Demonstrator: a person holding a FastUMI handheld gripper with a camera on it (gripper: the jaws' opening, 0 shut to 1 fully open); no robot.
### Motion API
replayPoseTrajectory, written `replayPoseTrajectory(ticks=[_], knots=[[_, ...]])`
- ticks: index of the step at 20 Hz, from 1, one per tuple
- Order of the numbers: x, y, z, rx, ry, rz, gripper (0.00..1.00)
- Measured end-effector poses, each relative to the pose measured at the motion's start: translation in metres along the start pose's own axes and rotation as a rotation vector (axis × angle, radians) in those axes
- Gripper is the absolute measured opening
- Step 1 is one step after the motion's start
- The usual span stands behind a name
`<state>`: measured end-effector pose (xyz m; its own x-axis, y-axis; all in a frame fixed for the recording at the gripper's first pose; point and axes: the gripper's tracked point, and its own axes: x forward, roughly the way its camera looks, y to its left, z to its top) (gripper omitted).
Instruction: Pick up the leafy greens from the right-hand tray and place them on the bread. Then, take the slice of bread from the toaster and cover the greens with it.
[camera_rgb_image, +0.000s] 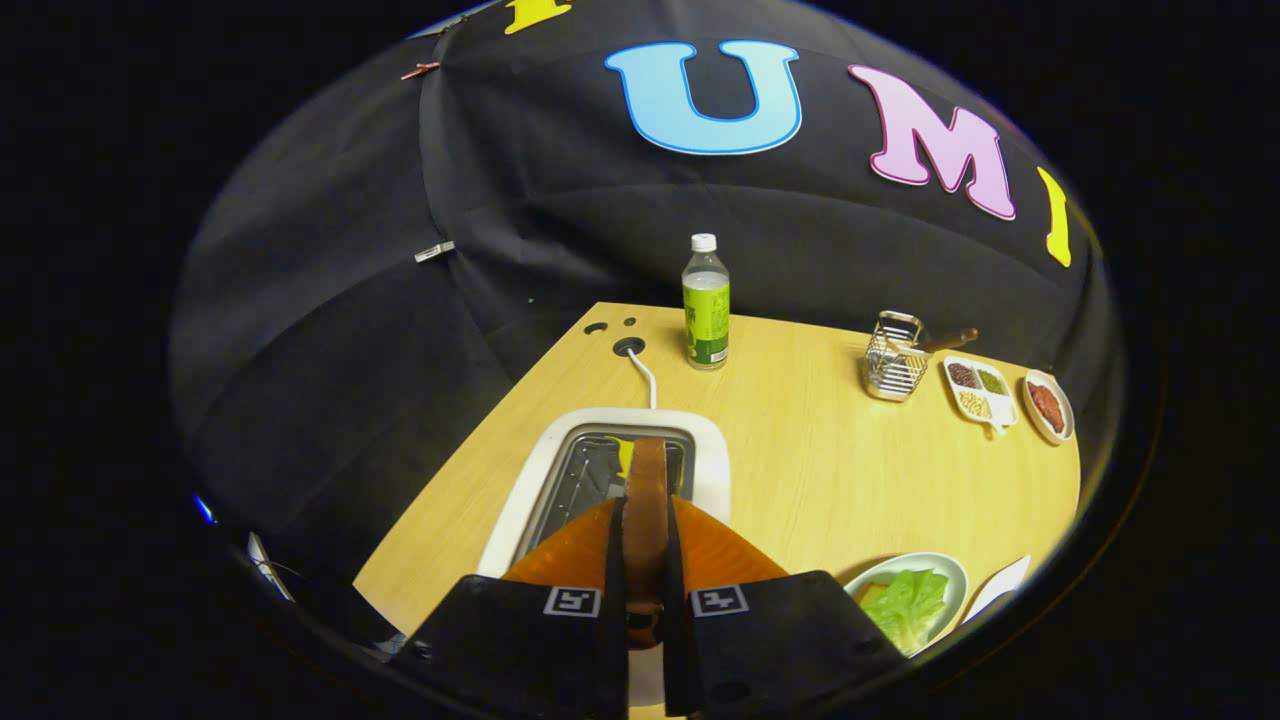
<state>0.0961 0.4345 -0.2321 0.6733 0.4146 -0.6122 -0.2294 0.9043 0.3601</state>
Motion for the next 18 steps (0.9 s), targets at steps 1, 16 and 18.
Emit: replayPoseTrajectory(ticks=[1,16,18], knots=[[-0.002,-0.002,0.003,-0.001,-0.004,-0.005,0.16],[-0.163,-0.062,0.112,0.122,-0.330,0.102,0.14],[-0.179,-0.107,0.102,0.111,-0.346,0.023,0.14]])
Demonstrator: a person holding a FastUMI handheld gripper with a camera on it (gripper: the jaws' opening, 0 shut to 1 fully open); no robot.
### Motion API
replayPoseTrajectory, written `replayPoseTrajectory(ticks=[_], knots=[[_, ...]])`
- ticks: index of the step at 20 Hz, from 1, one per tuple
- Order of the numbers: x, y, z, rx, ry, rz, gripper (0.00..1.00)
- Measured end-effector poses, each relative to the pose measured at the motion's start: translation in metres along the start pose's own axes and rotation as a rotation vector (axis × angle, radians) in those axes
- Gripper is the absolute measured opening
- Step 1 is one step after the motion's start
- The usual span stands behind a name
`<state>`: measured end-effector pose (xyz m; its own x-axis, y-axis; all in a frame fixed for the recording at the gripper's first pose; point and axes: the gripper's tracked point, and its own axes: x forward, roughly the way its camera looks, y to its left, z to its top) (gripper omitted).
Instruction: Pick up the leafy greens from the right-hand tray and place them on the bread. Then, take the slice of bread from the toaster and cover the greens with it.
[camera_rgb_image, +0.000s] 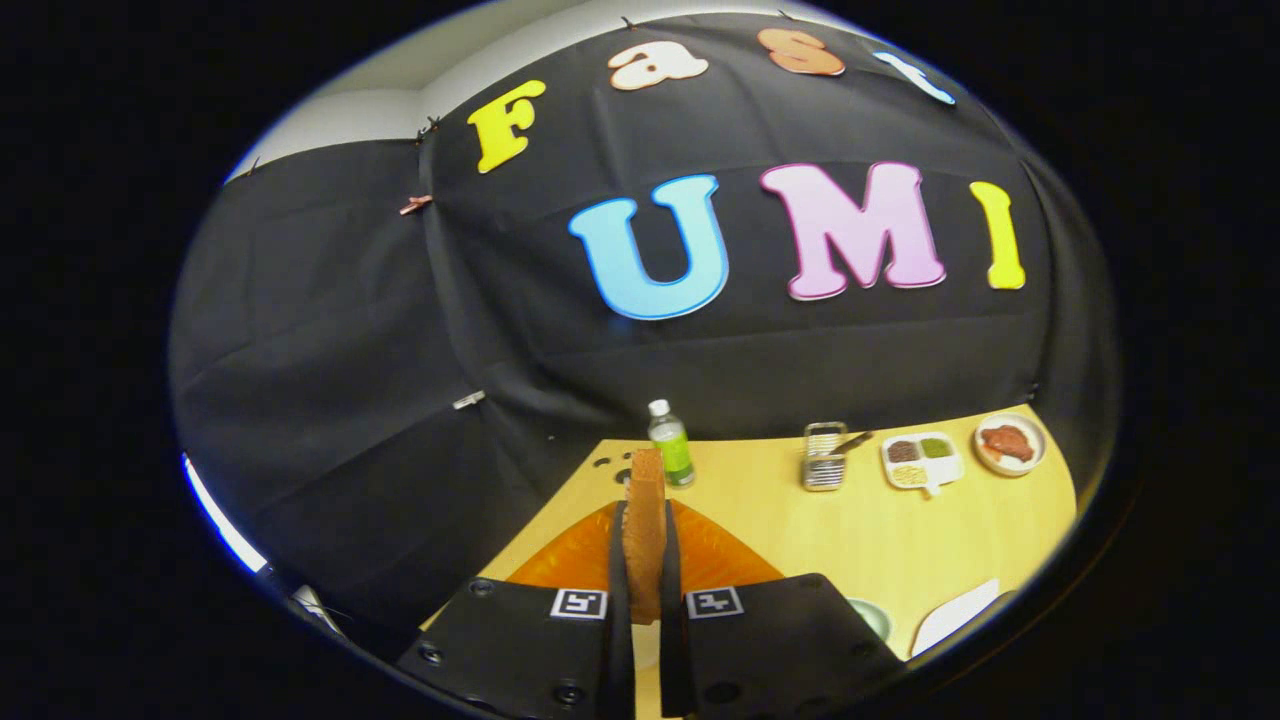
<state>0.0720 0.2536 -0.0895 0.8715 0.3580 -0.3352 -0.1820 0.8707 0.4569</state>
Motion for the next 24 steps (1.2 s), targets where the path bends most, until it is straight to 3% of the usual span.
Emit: replayPoseTrajectory(ticks=[4,8,12,17,20,24], knots=[[-0.017,-0.080,-0.040,0.040,0.045,-0.130,0.14],[-0.013,-0.129,-0.110,0.152,0.130,-0.225,0.14],[-0.001,-0.139,-0.164,0.305,0.165,-0.245,0.14],[0.022,-0.138,-0.189,0.513,0.140,-0.202,0.14],[0.022,-0.162,-0.223,0.494,0.207,-0.265,0.14],[0.013,-0.188,-0.251,0.366,0.291,-0.324,0.19]])
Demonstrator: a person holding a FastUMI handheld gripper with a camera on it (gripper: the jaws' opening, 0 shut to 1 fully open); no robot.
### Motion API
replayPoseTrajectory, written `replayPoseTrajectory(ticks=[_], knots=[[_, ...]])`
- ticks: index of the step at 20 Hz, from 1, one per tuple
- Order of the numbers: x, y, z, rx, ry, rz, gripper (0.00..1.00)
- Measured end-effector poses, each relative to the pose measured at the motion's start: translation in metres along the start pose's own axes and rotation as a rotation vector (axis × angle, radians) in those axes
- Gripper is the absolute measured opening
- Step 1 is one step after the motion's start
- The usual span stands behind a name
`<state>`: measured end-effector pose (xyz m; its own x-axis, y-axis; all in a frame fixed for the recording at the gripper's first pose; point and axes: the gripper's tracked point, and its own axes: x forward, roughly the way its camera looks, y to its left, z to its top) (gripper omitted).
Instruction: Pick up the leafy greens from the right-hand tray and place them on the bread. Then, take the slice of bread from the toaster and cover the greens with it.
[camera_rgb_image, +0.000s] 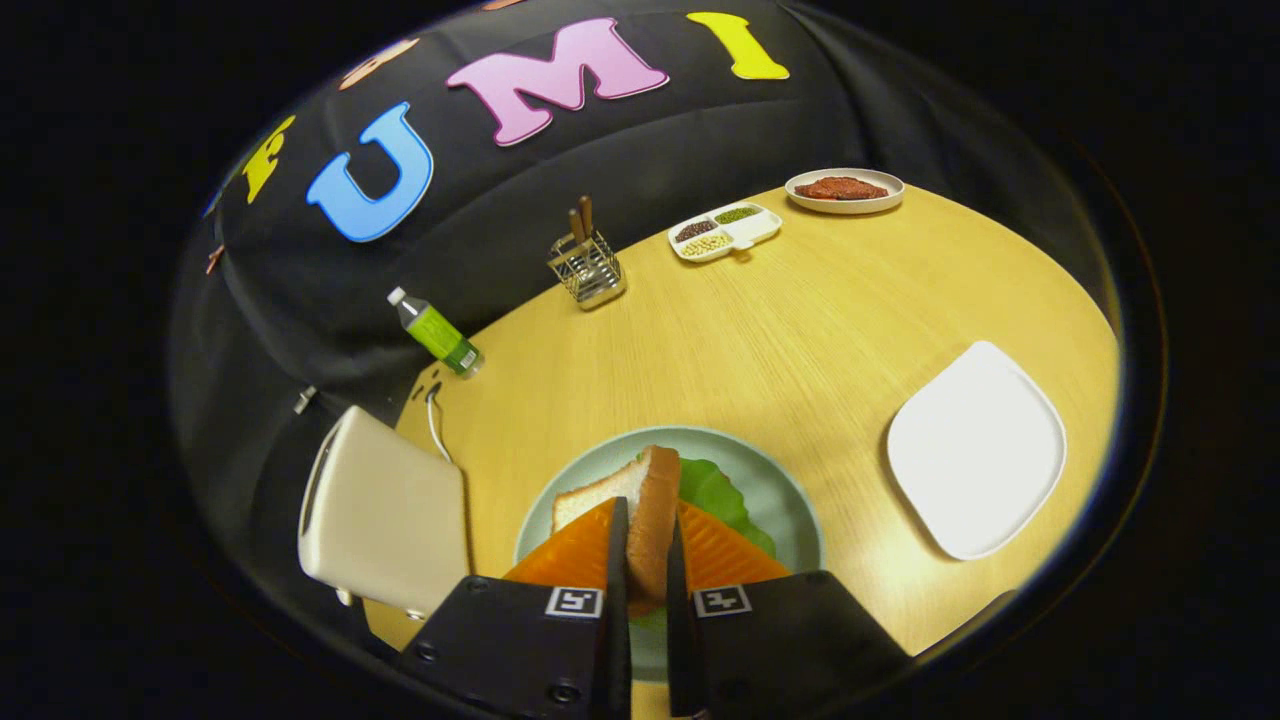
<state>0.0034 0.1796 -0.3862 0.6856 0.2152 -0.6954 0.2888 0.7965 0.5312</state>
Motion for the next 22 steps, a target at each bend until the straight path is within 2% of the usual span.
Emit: replayPoseTrajectory(ticks=[1,3,4,6,8,9,10,11,16,22], knots=[[0.000,-0.005,-0.001,-0.048,0.004,-0.021,0.21],[0.001,-0.013,-0.005,-0.149,0.004,-0.047,0.31],[-0.001,-0.015,-0.006,-0.191,0.006,-0.061,0.39],[-0.003,-0.030,-0.002,-0.279,-0.011,-0.140,0.55],[-0.009,-0.032,0.000,-0.343,-0.024,-0.158,0.74],[-0.014,-0.033,0.002,-0.363,-0.034,-0.161,0.79],[-0.018,-0.033,0.005,-0.377,-0.044,-0.163,0.91],[-0.023,-0.033,0.009,-0.387,-0.058,-0.158,0.98],[-0.059,-0.013,0.047,-0.416,-0.137,-0.079,1.00],[-0.128,0.002,0.118,-0.502,-0.300,-0.023,0.99]])
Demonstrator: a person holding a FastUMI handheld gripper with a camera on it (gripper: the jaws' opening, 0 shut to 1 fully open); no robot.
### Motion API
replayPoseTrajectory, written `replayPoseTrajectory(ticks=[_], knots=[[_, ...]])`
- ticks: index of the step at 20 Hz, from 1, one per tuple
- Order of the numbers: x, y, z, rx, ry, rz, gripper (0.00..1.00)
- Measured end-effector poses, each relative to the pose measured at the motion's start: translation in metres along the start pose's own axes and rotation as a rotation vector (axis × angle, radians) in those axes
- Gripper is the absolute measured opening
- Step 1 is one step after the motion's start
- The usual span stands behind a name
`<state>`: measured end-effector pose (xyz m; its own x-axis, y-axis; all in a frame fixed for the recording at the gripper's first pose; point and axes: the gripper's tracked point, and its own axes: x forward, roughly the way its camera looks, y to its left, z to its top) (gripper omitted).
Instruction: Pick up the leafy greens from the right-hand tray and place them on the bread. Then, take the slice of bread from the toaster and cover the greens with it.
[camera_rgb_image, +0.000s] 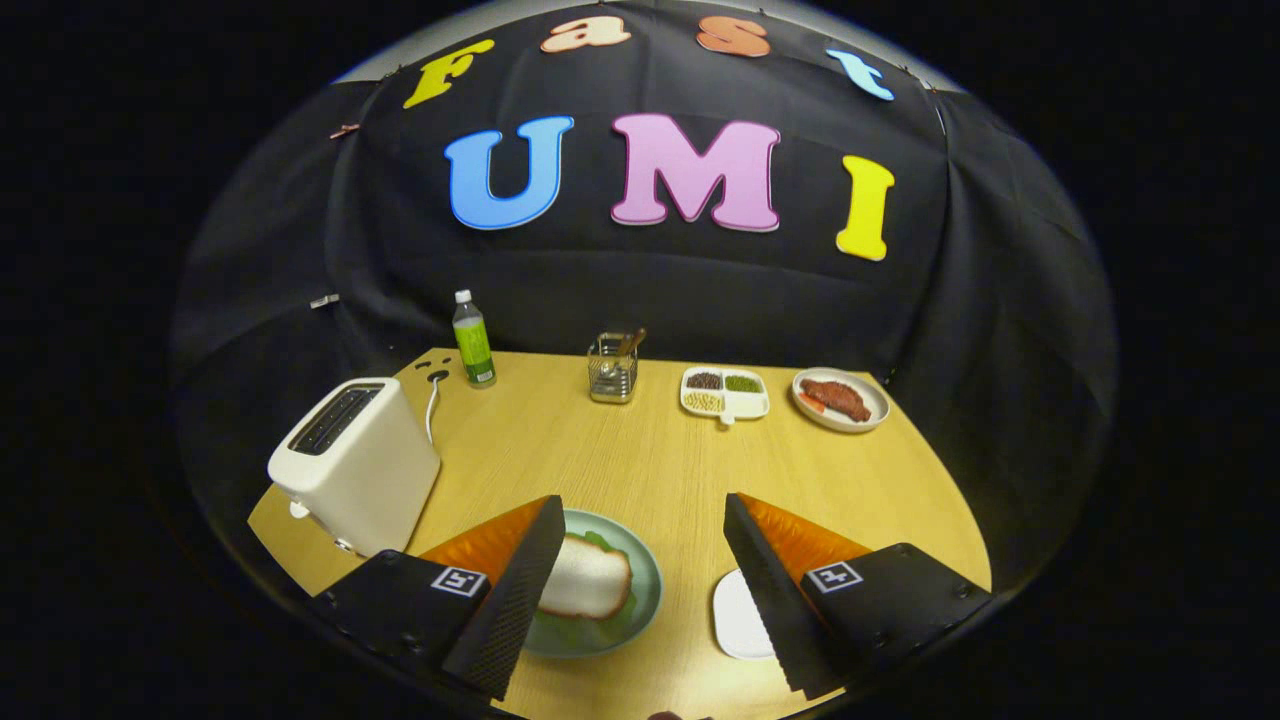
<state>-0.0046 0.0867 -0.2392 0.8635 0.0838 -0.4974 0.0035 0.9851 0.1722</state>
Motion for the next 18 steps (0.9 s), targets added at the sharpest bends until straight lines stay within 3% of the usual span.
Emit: replayPoseTrajectory(ticks=[8,12,18], knots=[[-0.097,-0.038,0.128,-0.179,-0.282,-0.013,0.98],[-0.135,-0.045,0.158,-0.194,-0.295,-0.006,0.98],[-0.168,-0.060,0.177,-0.230,-0.318,-0.093,0.98]])
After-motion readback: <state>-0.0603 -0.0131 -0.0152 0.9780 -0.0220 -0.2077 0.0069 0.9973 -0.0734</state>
